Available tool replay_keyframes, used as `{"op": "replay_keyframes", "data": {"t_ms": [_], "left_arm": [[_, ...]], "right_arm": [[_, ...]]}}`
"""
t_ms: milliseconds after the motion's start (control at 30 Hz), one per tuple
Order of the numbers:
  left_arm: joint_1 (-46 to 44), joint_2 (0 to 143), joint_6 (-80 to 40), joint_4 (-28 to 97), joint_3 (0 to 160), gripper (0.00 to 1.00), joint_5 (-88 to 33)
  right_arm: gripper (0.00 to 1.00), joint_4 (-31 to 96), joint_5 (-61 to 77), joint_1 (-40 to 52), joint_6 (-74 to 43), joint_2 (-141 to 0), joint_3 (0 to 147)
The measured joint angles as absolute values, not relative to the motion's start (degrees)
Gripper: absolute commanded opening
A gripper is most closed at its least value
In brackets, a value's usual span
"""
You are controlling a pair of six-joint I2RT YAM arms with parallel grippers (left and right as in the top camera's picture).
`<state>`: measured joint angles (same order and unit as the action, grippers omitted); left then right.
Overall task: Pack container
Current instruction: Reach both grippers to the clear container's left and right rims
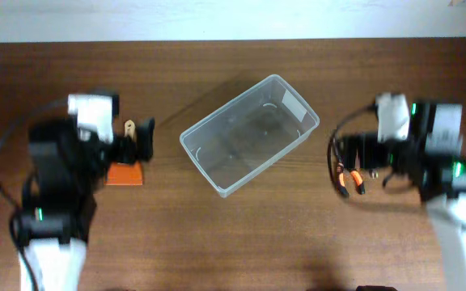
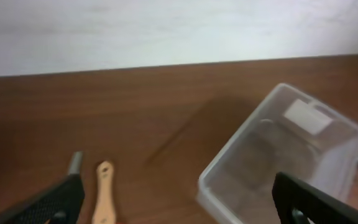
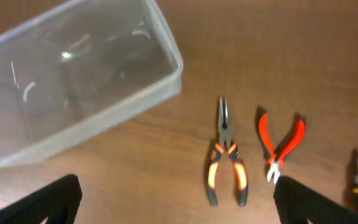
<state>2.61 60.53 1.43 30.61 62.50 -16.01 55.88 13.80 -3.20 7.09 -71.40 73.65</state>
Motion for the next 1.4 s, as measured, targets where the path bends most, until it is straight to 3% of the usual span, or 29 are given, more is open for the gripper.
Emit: {"op": "replay_keyframes", "data": {"t_ms": [100,167,233,333,433,500,533,700,767,867,1400], "left_arm": [[2.7,68.64,1.21,31.55,69.6,0.99,-21.82],[2.7,72.71,1.1,30.74,71.99,0.99,-29.23],[2.7,74.22,1.02,30.3,72.25,0.99,-33.12],[2.7,76.34,0.8,30.87,72.27,0.99,-38.37],[2.63,77.91,0.25,34.37,72.34,0.98,-40.86],[2.09,78.74,-0.05,37.23,72.36,0.59,-41.45],[1.34,79.09,0.23,38.89,72.36,0.5,-41.32],[-4.86,79.31,0.8,43.72,72.44,0.15,-35.83],[-8.58,79.31,1.45,45.47,72.47,0.06,-32.21],[-12.97,79.31,1.5,47.03,72.47,0.02,-27.64],[-27.44,79.31,1.45,54.26,70.87,0.02,-18.81]], "right_arm": [[1.0,57.93,15.07,-3.22,6.66,-79.2,83.44],[0.74,57.87,16.29,-3.2,6.17,-83.88,88.6],[0.6,57.93,16.84,-3.2,6.15,-86.48,90.96],[0.59,57.91,17.47,-3.22,4.82,-90.7,93.3],[0.46,58.33,17.69,-3.2,3.7,-94.24,93.67],[0.34,58.94,17.85,-3.2,3.27,-96.71,93.67],[0.31,59.02,17.91,-3.2,3.18,-97.97,93.67],[0.22,58.74,18.11,-3.2,2.24,-101.51,93.65],[0.14,57.98,18.09,-3.18,2.24,-102.21,93.65],[0.12,56.64,18.11,-2.87,2.04,-102.83,93.65],[0.04,50.52,18.13,2.59,1.98,-108.88,93.67]]}}
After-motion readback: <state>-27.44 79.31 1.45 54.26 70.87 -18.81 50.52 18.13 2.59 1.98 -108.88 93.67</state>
